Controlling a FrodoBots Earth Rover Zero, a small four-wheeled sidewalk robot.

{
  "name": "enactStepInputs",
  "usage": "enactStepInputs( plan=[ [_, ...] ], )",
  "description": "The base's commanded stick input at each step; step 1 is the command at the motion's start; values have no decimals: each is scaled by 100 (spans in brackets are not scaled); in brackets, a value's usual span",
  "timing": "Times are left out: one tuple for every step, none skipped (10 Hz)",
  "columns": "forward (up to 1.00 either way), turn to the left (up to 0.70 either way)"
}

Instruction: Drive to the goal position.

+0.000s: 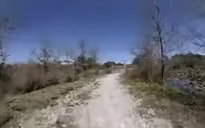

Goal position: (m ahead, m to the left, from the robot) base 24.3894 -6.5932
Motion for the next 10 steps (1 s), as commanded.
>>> enactStepInputs(
  plan=[
    [70,-13],
    [70,-30],
    [70,-35],
    [70,-32],
    [70,0],
    [70,0],
    [70,0],
    [70,0],
    [70,0],
    [70,0]
  ],
)
